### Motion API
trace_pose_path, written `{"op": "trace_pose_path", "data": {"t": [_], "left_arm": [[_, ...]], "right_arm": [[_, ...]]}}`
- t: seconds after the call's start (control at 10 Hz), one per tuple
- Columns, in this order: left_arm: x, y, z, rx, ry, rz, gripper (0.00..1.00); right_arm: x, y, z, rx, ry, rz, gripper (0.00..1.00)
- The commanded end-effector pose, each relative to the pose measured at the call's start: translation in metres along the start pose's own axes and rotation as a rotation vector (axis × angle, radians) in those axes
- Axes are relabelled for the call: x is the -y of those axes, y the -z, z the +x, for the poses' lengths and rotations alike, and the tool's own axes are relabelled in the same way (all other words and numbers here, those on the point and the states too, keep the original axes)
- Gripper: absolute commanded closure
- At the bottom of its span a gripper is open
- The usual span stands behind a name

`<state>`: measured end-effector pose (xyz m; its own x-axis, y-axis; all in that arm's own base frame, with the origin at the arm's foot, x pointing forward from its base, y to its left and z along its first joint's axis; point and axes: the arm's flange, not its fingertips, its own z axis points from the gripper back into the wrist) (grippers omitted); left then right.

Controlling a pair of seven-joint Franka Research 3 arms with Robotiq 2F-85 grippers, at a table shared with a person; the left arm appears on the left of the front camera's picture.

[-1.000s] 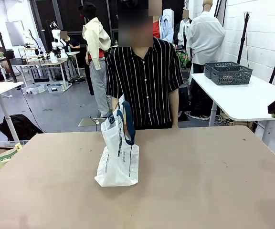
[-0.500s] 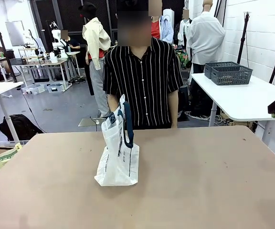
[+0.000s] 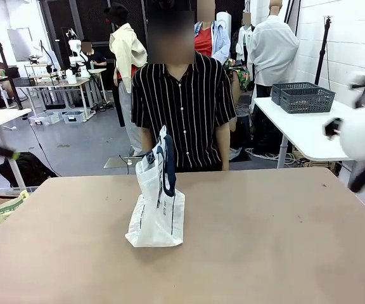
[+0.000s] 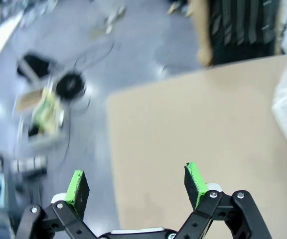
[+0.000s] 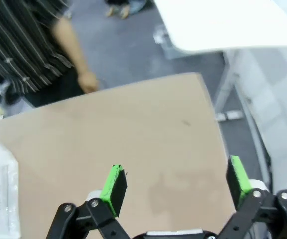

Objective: Transfer purchased items from the store into the shopping bag.
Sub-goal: Open the Reusable shopping bag in the center of the table.

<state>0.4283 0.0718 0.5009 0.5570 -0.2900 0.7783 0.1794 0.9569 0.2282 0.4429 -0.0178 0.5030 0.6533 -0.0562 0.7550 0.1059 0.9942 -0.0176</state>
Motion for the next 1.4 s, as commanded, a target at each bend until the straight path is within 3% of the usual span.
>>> {"op": "trace_pose_path", "data": {"t": [0.0,0.2,0.3,0.4,0.5,0.6,0.7,0.8,1.3], "left_arm": [[0.032,0.029,0.063,0.182,0.163,-0.189,0.00],[0.082,0.049,0.108,0.217,0.250,-0.304,0.00],[0.085,0.061,0.119,0.209,0.176,-0.334,0.00],[0.081,0.061,0.116,0.101,0.182,-0.266,0.00],[0.136,0.015,0.121,0.208,0.233,-0.279,0.00],[0.136,0.015,0.121,0.208,0.233,-0.279,0.00],[0.125,0.033,0.118,0.169,0.204,-0.286,0.00],[0.120,0.039,0.118,0.209,0.166,-0.317,0.00],[0.188,0.119,0.199,0.117,0.237,-0.596,0.00]], "right_arm": [[-0.077,-0.010,0.046,-0.001,-0.087,0.174,0.00],[-0.164,-0.014,0.052,-0.083,-0.266,0.354,0.00],[-0.178,-0.011,0.051,-0.101,-0.322,0.367,0.00],[-0.168,-0.011,0.051,-0.110,-0.331,0.299,0.00],[-0.207,-0.031,0.041,-0.049,-0.254,0.333,0.00],[-0.207,-0.031,0.041,-0.049,-0.254,0.333,0.00],[-0.213,-0.019,0.039,-0.089,-0.301,0.340,0.00],[-0.216,-0.022,0.044,-0.082,-0.254,0.345,0.00],[-0.332,-0.039,0.048,-0.189,-0.279,0.526,0.00]]}}
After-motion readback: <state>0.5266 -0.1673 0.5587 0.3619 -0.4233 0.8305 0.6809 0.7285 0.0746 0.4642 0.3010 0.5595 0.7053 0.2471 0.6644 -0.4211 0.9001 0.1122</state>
